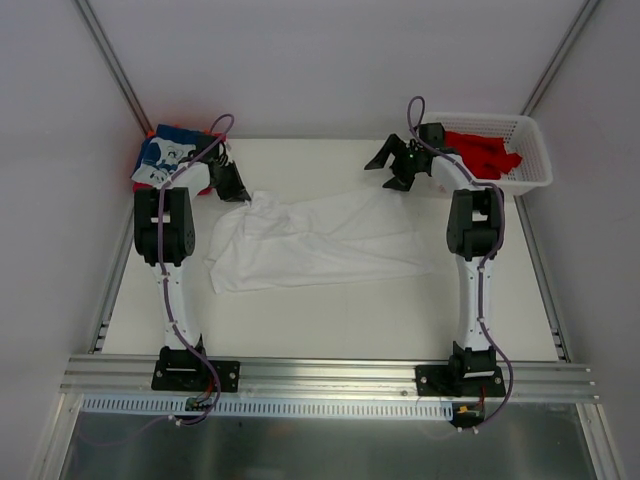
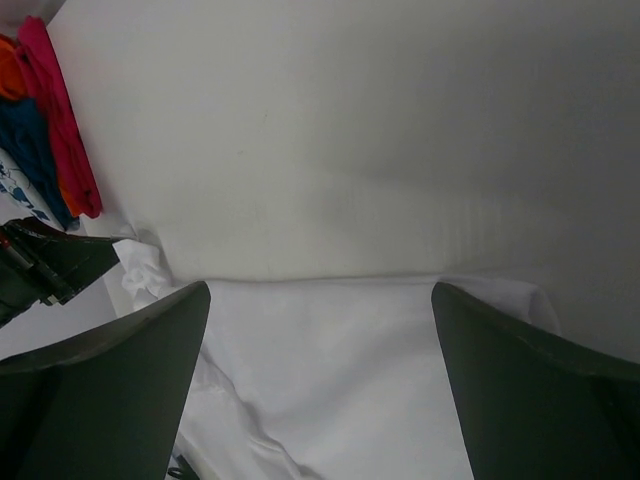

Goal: Fold and stack the t-shirts
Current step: Fold the tshirt

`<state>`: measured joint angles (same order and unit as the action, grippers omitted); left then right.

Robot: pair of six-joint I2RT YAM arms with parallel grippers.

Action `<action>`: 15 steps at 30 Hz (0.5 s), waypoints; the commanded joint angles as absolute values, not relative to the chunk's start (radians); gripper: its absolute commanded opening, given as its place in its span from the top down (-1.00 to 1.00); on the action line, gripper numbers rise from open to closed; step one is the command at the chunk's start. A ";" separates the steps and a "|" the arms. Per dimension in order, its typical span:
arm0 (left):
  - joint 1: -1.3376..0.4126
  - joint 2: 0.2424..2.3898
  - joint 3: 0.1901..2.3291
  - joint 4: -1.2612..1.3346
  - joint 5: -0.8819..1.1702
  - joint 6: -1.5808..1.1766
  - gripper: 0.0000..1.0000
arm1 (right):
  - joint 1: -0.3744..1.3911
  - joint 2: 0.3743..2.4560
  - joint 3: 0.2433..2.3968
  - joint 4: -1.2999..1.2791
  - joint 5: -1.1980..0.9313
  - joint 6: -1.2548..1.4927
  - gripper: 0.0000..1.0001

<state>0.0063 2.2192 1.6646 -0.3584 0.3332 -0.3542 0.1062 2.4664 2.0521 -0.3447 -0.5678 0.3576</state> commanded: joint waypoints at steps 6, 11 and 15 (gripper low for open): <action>0.006 2.152 1.640 -0.388 0.315 -0.336 0.91 | 0.018 2.434 2.084 -0.627 -0.344 0.282 -0.99; 0.005 2.134 1.631 -0.388 0.288 -0.334 0.92 | 0.005 2.409 2.195 -0.770 -0.160 0.178 -0.99; 0.005 2.128 1.631 -0.388 0.284 -0.337 0.94 | -0.021 2.367 2.145 -0.775 -0.150 0.157 -0.99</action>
